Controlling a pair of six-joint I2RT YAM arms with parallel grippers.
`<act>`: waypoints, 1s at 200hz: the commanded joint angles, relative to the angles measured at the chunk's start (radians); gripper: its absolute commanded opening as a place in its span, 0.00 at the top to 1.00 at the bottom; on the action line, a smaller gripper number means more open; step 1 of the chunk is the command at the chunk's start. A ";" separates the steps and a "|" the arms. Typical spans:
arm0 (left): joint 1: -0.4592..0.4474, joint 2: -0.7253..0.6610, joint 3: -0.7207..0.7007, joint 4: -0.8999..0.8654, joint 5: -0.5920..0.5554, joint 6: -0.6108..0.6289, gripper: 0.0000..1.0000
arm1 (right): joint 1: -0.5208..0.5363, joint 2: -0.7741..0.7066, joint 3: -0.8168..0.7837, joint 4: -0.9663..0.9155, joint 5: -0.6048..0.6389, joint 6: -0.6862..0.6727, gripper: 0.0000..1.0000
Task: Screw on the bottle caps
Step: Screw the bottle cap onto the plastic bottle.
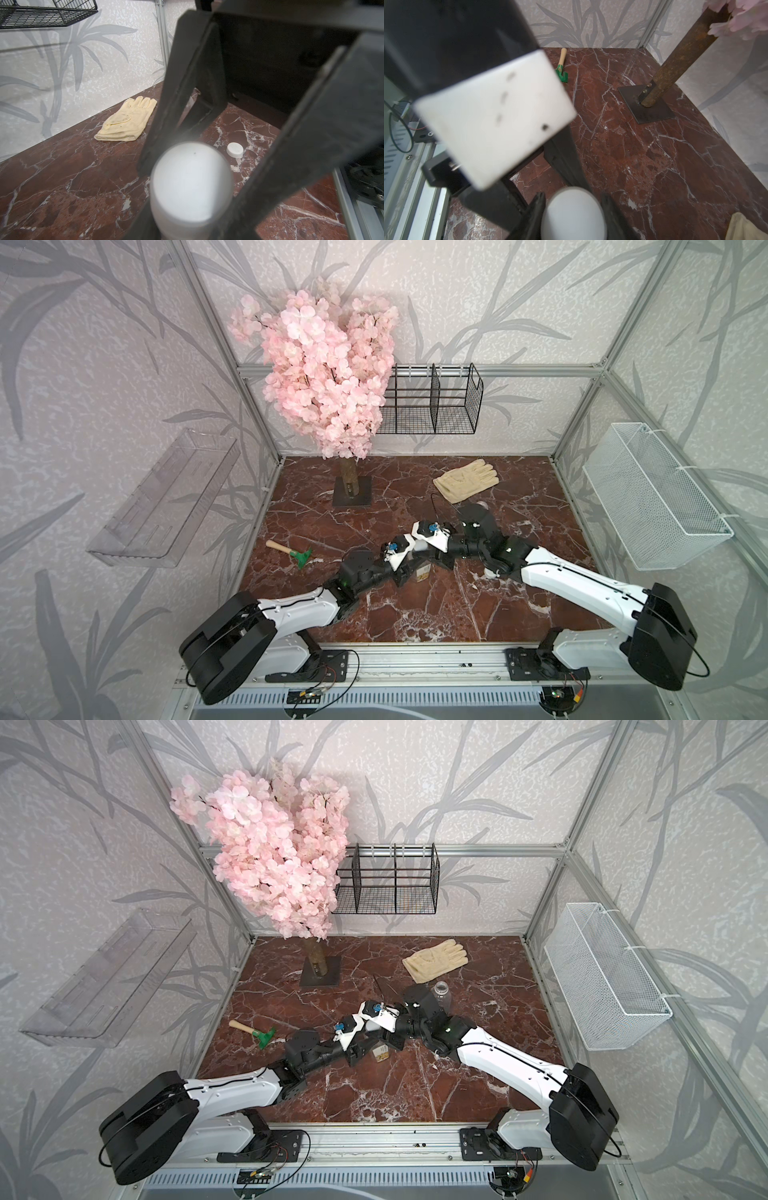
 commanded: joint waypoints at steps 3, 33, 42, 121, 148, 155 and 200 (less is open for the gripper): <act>0.003 0.011 -0.005 -0.121 -0.187 -0.077 1.00 | 0.089 -0.007 -0.029 0.050 0.126 0.097 1.00; 0.004 0.000 -0.008 -0.131 -0.244 -0.092 1.00 | 0.152 -0.012 -0.034 0.069 0.213 0.183 1.00; 0.004 -0.002 -0.007 -0.133 -0.252 -0.093 1.00 | 0.163 -0.014 -0.035 0.069 0.213 0.197 1.00; 0.005 -0.006 -0.002 -0.156 -0.068 -0.012 1.00 | -0.043 -0.161 0.001 -0.101 -0.212 0.060 0.22; 0.005 0.003 0.013 -0.183 0.011 0.018 1.00 | -0.242 -0.165 0.043 -0.156 -0.583 0.017 0.16; 0.004 0.006 0.018 -0.189 0.037 0.026 1.00 | -0.268 -0.152 0.063 -0.195 -0.635 -0.031 0.16; 0.005 0.017 0.039 -0.230 0.178 0.079 1.00 | -0.289 -0.007 0.213 -0.498 -0.734 -0.413 0.18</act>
